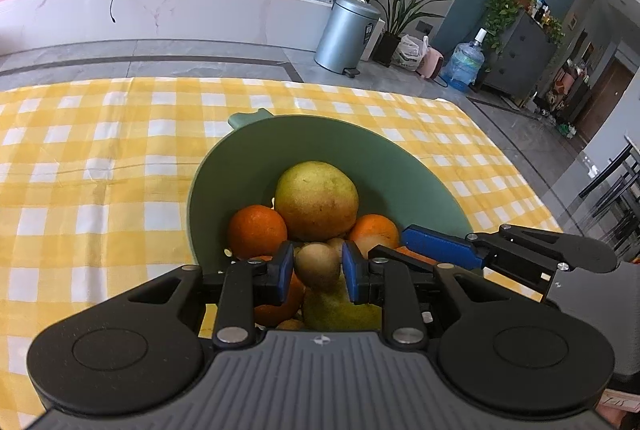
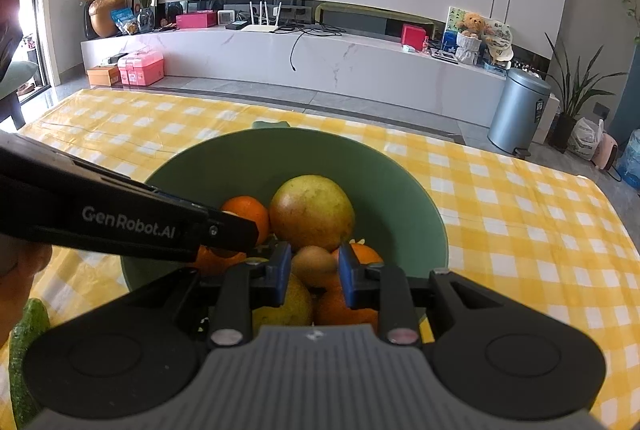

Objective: Organize fruits
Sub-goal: 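Carry both kiwis over the green colander and open both grippers, then move the left gripper to the cucumber while the right gripper approaches the cherry tomato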

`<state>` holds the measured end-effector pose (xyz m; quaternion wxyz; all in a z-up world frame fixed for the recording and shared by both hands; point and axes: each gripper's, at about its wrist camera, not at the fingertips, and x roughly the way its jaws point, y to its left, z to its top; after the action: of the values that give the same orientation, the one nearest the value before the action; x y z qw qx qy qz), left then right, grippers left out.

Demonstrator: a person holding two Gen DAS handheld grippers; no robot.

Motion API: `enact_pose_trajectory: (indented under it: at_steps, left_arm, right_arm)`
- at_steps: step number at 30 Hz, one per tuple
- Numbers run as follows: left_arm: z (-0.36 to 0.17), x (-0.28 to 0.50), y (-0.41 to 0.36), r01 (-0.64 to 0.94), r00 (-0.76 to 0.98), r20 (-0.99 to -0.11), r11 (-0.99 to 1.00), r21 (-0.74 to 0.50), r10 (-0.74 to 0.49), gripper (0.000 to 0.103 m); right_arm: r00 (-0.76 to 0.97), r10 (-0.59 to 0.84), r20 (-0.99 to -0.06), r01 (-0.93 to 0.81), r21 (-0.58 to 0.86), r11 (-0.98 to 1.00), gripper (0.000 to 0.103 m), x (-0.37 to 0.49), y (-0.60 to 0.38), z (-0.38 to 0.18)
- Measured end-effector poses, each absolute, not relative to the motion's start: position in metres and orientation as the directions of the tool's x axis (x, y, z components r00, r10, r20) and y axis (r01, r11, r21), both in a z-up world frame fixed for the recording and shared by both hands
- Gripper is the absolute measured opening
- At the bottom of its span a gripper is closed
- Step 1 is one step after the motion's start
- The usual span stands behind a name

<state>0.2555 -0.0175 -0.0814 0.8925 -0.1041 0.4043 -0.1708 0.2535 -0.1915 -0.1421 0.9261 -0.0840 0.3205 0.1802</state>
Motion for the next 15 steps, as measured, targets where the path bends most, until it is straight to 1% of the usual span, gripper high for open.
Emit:
enact_pose_trajectory:
  at_steps: [1, 3, 5, 8, 11, 15]
  left_arm:
    - [-0.081, 0.255, -0.016, 0.214, 0.616, -0.684, 0.919, -0.332, -0.390, 0.041]
    - [-0.080, 0.255, -0.014, 0.201, 0.626, -0.676, 0.918, -0.341, -0.388, 0.045]
    - [-0.076, 0.253, -0.012, 0.203, 0.634, -0.668, 0.918, -0.341, -0.389, 0.045]
    - [-0.069, 0.247, -0.009, 0.198, 0.652, -0.657, 0.921, -0.335, -0.379, 0.045]
    - [-0.058, 0.238, -0.005, 0.180, 0.668, -0.646, 0.923, -0.340, -0.369, 0.045]
    - [-0.045, 0.222, -0.002, 0.134, 0.693, -0.655, 0.947, -0.293, -0.301, 0.045]
  right_arm:
    - [0.731, 0.280, -0.622, -0.387, -0.040, 0.921, 0.023, 0.253, -0.191, -0.142]
    - [0.733, 0.285, -0.617, -0.388, -0.037, 0.921, 0.027, 0.251, -0.193, -0.142]
    - [0.741, 0.281, -0.610, -0.384, -0.041, 0.922, 0.031, 0.249, -0.193, -0.141]
    - [0.750, 0.284, -0.597, -0.377, -0.033, 0.926, 0.032, 0.246, -0.195, -0.140]
    - [0.764, 0.288, -0.577, -0.365, -0.018, 0.931, 0.039, 0.240, -0.197, -0.136]
    - [0.778, 0.296, -0.554, -0.355, 0.001, 0.935, 0.046, 0.229, -0.200, -0.130]
